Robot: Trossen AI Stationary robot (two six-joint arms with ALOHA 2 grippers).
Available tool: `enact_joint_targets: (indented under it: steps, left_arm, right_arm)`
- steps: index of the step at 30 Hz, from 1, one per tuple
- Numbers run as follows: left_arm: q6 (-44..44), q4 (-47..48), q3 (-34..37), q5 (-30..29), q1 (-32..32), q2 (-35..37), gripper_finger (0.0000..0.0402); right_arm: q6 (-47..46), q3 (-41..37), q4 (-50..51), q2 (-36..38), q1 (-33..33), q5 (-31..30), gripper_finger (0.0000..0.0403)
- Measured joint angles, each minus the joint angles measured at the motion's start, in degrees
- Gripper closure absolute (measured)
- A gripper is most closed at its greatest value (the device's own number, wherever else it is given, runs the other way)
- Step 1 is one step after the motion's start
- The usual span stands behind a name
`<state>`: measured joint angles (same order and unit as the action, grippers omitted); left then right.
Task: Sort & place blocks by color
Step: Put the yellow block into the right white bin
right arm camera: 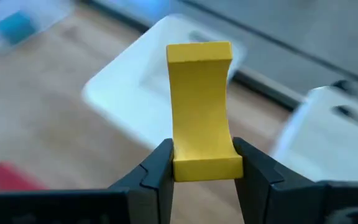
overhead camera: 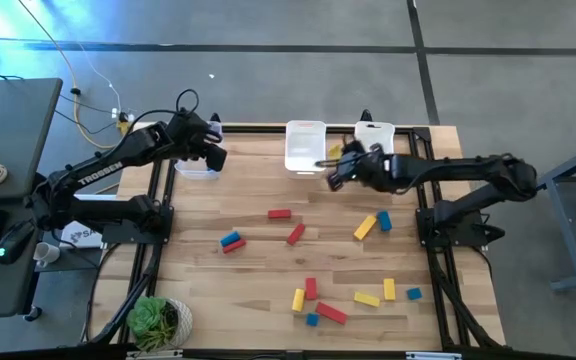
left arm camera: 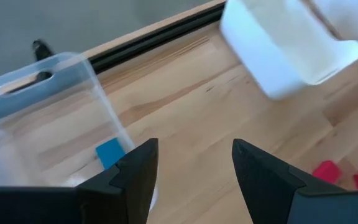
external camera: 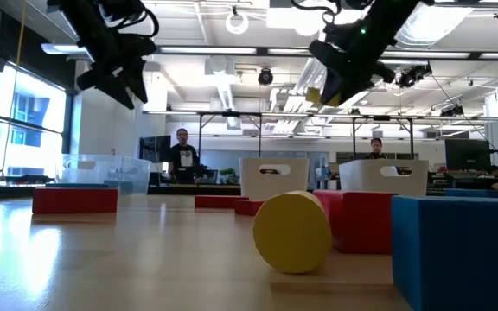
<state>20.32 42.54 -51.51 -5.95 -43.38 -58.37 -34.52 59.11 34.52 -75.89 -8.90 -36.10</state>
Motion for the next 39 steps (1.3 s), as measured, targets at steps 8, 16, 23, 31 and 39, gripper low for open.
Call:
enact_joint_targets:
  steps: [8, 16, 23, 31, 39]
  left_arm:
    - [0.5, -4.8, 0.0, 0.8, 5.6, 0.0, 0.0209]
    - [0.7, -7.2, 0.0, 0.8, 12.2, 0.0, 0.0209]
    - [2.0, -8.2, 0.0, 0.9, 17.1, 0.0, 0.0209]
    - [2.1, -8.1, 0.0, 0.9, 21.4, -1.4, 0.0209]
    - [2.1, -8.3, 0.0, 0.9, 24.6, -6.3, 0.0209]
  right_arm:
    - [0.1, 0.0, 7.1, 2.6, -7.5, -3.0, 0.0296]
    - [2.6, 0.1, 13.8, 0.9, -14.7, 0.9, 0.0293]
    - [6.6, 0.1, 15.8, -3.0, -20.4, 6.5, 0.0293]
    - [11.6, 0.1, 17.2, -9.0, -25.4, 12.7, 0.0294]
    - [13.1, 0.1, 17.2, -12.6, -29.4, 19.3, 0.0294]
